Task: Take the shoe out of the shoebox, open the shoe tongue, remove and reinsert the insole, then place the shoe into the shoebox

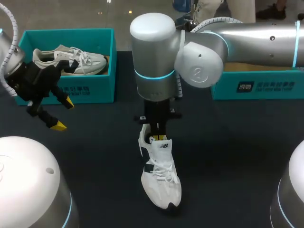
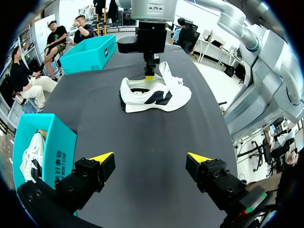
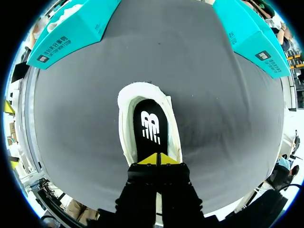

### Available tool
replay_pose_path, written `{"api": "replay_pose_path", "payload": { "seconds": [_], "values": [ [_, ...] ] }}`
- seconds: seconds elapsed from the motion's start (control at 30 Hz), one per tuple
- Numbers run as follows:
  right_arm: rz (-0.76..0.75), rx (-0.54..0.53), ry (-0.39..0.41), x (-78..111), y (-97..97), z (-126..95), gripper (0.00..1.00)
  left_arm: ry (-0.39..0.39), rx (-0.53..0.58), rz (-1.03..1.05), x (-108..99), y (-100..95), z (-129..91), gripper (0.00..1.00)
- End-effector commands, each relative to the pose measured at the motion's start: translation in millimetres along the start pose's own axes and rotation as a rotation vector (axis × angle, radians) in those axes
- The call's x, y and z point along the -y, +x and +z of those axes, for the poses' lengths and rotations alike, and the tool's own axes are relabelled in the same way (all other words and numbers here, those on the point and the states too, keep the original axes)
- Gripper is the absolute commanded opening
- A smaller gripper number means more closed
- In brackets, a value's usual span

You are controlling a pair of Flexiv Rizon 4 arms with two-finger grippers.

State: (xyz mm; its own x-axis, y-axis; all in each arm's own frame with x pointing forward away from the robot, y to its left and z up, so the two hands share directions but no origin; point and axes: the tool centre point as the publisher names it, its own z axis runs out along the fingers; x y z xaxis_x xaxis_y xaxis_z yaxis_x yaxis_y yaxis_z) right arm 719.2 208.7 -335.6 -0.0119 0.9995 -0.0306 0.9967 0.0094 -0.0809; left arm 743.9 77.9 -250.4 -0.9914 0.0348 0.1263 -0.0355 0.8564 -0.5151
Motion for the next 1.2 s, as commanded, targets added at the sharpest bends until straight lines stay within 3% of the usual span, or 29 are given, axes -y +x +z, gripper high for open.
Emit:
{"api": "replay_pose_path", "payload": {
  "seconds": [0.03, 0.5, 1.2],
  "values": [
    [0.001, -0.013, 0.020, 3.9, -0.5, 7.1, 0.00, -0.002, -0.001, 0.000, 0.0, 0.1, -0.2, 1.00],
    [0.006, -0.041, 0.081, 20.2, 3.3, 21.1, 0.00, -0.002, -0.001, 0.000, 0.0, 0.1, -0.2, 1.00],
    [-0.001, -0.055, 0.110, 18.8, 0.3, 29.1, 0.00, -0.002, -0.001, 0.000, 0.0, 0.1, -0.2, 1.00]
  ]
}}
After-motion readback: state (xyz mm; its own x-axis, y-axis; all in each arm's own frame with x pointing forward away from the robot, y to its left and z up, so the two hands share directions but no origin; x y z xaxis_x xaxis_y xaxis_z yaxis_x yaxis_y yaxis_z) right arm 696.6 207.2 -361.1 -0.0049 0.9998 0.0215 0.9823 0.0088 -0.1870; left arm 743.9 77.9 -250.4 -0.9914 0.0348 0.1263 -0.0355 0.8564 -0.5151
